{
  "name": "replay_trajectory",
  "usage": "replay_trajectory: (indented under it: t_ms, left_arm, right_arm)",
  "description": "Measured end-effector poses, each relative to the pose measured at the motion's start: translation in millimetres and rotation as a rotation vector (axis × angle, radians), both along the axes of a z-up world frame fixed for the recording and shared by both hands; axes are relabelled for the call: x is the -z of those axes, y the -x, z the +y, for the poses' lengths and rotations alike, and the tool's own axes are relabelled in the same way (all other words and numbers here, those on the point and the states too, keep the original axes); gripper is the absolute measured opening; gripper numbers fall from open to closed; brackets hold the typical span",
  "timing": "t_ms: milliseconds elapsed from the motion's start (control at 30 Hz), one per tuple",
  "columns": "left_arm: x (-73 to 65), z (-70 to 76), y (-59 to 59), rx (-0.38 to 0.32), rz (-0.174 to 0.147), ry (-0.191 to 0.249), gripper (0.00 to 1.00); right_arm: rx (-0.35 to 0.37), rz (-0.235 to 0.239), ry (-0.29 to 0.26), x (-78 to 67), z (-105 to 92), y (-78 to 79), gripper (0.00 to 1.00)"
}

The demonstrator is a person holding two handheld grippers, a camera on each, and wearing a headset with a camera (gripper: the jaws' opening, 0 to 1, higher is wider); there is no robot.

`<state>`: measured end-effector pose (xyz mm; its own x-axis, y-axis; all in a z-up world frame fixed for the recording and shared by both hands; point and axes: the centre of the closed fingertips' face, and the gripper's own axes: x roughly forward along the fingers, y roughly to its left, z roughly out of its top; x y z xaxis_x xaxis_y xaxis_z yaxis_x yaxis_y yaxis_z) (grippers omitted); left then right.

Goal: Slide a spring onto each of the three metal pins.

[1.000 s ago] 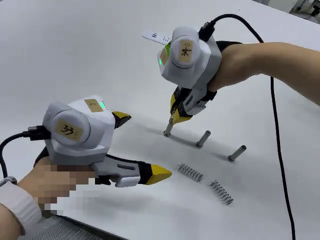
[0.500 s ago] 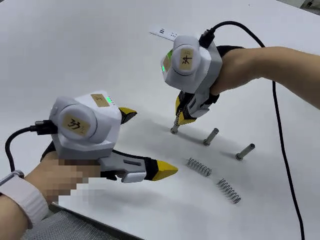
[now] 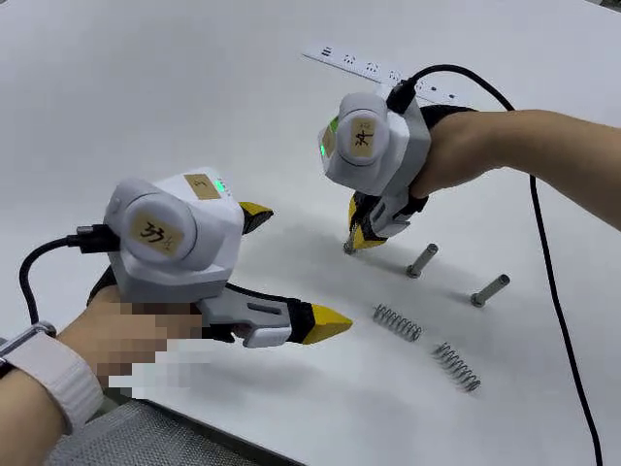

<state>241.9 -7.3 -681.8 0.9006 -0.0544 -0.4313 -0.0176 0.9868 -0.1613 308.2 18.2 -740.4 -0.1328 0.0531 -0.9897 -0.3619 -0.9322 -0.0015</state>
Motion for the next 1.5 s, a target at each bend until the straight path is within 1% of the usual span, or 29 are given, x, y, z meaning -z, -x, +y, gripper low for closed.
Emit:
replay_trajectory:
  t_ms: [67, 333, 500, 600, 700, 733, 833, 933, 967, 1000, 1067, 1167, 1200, 1233, 1300, 1333, 1400, 1500]
  left_arm:
    - [0.4, 0.2, 0.6, -0.002, 0.0, 0.001, 0.92]
    - [0.8, -1.1, -0.3, 0.005, 0.0, 0.006, 0.92]
    - [0.5, 1.4, -1.3, 0.005, -0.003, 0.003, 0.92]
    - [0.2, 1.7, -0.9, 0.005, -0.002, 0.0, 0.92]
    - [-0.9, 2.2, -0.7, 0.005, -0.005, 0.001, 0.92]
    - [-1.5, 2.1, -0.8, 0.006, -0.006, 0.0, 0.92]
    - [-1.3, 2.5, -0.7, 0.006, -0.005, -0.002, 0.91]
    - [-1.5, 2.0, -0.6, 0.017, -0.001, -0.015, 0.9]
    - [-1.4, 2.0, -0.7, 0.018, -0.001, -0.014, 0.91]
    - [-1.9, 2.5, -0.9, 0.018, -0.003, -0.011, 0.91]
    - [-3.2, 3.6, -1.4, 0.017, -0.005, -0.011, 0.91]
    - [-5.1, 4.9, -3.0, 0.021, -0.01, -0.015, 0.91]
    - [-5.9, 5.1, -3.3, 0.024, -0.009, -0.019, 0.91]
    - [-6.2, 5.2, -3.4, 0.026, -0.008, -0.022, 0.91]
    - [-6.1, 6.0, -4.4, 0.03, -0.01, -0.022, 0.91]
    - [-7.8, 5.2, -5.1, 0.033, -0.01, -0.024, 0.91]
    - [-10.7, 3.6, -6.0, 0.039, -0.01, -0.029, 0.91]
    - [-15.1, 1.7, -7.6, 0.046, -0.015, -0.033, 0.91]
  right_arm:
    - [0.006, 0.007, -0.007, 1.2, 1.1, 0.2, 0.12]
    - [0.02, 0.015, -0.008, 2.9, -0.4, 1.5, 0.13]
    - [0.02, 0.022, -0.008, 3.6, 0.3, 2.3, 0.13]
    - [0.029, 0.053, -0.001, 4.1, -0.4, 5.1, 0.13]
    - [0.044, 0.069, -0.004, 3.3, -1.4, 7.3, 0.19]
    - [0.052, 0.082, -0.001, 2.9, -1.9, 8.7, 0.21]
    - [0.072, 0.094, -0.009, -0.1, -2.0, 8.4, 0.23]
    - [0.102, 0.122, -0.04, -7.1, 3.5, 9.9, 0.29]
    - [0.109, 0.131, -0.047, -8.1, 3.1, 8.9, 0.31]
    - [0.128, 0.147, -0.068, -10.4, 4.3, 8.1, 0.33]
    - [0.147, 0.167, -0.085, -14.8, 3.6, 7.4, 0.39]
    - [0.153, 0.183, -0.106, -18.7, 0.6, 4.6, 0.47]
    - [0.162, 0.187, -0.125, -19.7, 1.0, 3.1, 0.5]
    - [0.168, 0.189, -0.129, -20.1, -0.7, 2.7, 0.56]
    - [0.179, 0.199, -0.128, -20.9, -4.3, 1.6, 0.62]
    - [0.186, 0.206, -0.133, -21.5, -6.2, 0.2, 0.65]
    - [0.194, 0.205, -0.141, -23.1, -10.3, -1.9, 0.71]
    - [0.211, 0.21, -0.15, -24.0, -14.7, -6.1, 0.84]
